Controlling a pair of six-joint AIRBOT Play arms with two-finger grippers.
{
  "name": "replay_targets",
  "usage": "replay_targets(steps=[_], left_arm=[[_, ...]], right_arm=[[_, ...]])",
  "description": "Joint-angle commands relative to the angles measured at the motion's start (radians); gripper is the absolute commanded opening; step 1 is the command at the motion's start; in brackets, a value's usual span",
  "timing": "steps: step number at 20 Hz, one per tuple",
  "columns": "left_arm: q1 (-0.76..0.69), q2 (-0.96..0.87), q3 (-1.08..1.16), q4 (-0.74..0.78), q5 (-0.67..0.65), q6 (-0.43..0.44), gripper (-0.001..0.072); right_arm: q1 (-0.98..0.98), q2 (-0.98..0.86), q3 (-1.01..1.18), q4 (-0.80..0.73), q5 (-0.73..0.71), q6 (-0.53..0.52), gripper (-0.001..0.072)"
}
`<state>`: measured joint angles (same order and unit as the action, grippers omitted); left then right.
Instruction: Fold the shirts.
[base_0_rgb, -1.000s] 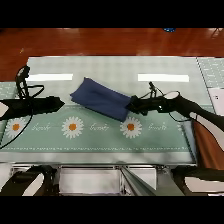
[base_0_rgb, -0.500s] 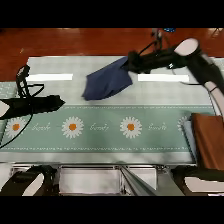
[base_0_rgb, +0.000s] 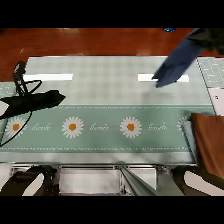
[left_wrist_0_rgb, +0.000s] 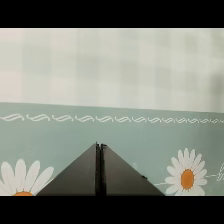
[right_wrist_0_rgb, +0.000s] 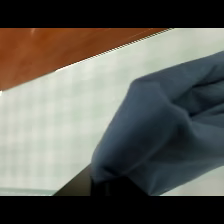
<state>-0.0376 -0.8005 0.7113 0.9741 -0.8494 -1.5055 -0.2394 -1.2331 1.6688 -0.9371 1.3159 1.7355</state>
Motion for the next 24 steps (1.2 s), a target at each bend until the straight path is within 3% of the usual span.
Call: replay_targets(steps=[1, 7, 11, 16, 17, 18, 19, 23, 24], left_arm=[[0.000, 0.000, 0.000, -0.033, 0.039, 0.021, 0.0022], [0.000, -0.001, 0.000, -0.033, 0.072, 0.040, 0.0022], [-0.003, -0.014, 0.000, -0.033, 0.078, 0.052, 0.0022], [-0.072, -0.057, -0.001, -0.032, 0.082, 0.065, 0.0022], [-0.093, -0.067, -0.001, -0.032, 0.082, 0.090, 0.0022], [-0.114, -0.080, -0.001, -0.032, 0.082, 0.111, 0.0022], [-0.133, -0.102, -0.001, -0.032, 0.084, 0.115, 0.0022], [-0.129, -0.229, 0.076, -0.032, 0.063, 0.182, 0.0022], [-0.108, -0.263, 0.149, -0.032, 0.024, 0.195, 0.0022]], right_arm=[[-0.225, 0.112, -0.002, -0.103, 0.201, 0.084, 0.0022], [-0.599, 0.318, -0.225, -0.237, 0.447, -0.026, 0.0022], [-0.866, 0.463, -0.385, -0.517, 0.544, -0.130, 0.0022], [-0.935, 0.575, -0.601, -0.870, 0.541, -0.058, 0.0028], [-0.935, 0.572, -0.638, -0.887, 0.537, -0.036, 0.0127], [-0.934, 0.561, -0.671, -0.867, 0.525, -0.034, 0.0330], [-0.922, 0.544, -0.686, -0.834, 0.506, -0.035, 0.0411], [-0.832, 0.444, -0.634, -0.573, 0.320, -0.034, 0.0378], [-0.795, 0.406, -0.601, -0.461, 0.261, -0.035, 0.0246]])
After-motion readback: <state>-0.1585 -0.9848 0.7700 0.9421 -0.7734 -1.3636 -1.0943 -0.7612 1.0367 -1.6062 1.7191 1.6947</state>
